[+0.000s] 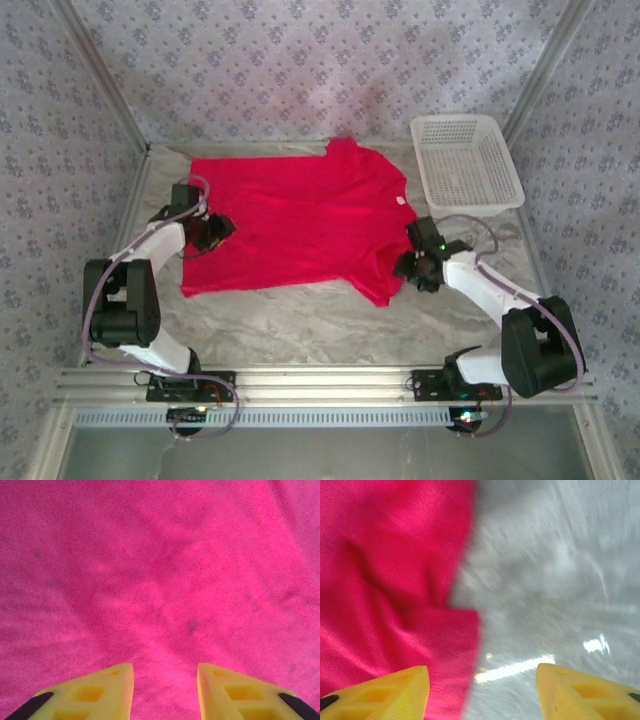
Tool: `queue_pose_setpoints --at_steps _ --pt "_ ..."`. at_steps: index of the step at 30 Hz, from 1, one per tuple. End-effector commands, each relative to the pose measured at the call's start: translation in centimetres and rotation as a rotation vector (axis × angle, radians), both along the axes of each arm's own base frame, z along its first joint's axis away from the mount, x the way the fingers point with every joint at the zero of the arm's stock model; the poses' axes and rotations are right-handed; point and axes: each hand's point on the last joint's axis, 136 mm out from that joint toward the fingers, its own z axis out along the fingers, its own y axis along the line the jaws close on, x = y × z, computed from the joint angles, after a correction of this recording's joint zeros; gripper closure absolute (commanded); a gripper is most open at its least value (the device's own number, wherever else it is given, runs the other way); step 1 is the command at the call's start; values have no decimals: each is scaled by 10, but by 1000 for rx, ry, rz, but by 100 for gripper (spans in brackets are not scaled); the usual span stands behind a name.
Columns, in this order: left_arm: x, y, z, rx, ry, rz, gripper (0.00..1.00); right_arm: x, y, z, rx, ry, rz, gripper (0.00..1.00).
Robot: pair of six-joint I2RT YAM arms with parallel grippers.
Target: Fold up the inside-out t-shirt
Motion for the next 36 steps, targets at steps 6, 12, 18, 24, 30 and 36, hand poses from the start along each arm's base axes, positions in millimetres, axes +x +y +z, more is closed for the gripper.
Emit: queue_pose_setpoints --at_steps 6,12,18,24,30,36 --pt "9 -10 0 -94 -51 -6 63 8 28 -19 172 -51 -58 35" --pt "6 -11 -4 -103 -56 5 65 11 28 -24 146 -46 -61 43" --pt "6 -10 -1 -98 -62 5 66 16 21 -22 90 -42 -72 76" --pt "4 -6 -7 -73 -44 6 66 13 22 -14 78 -41 -61 88" --pt "3 -7 -9 -78 -43 3 66 15 26 11 101 -125 -32 50" --pt "5 -9 -9 -87 -45 0 67 30 26 9 92 -136 1 39"
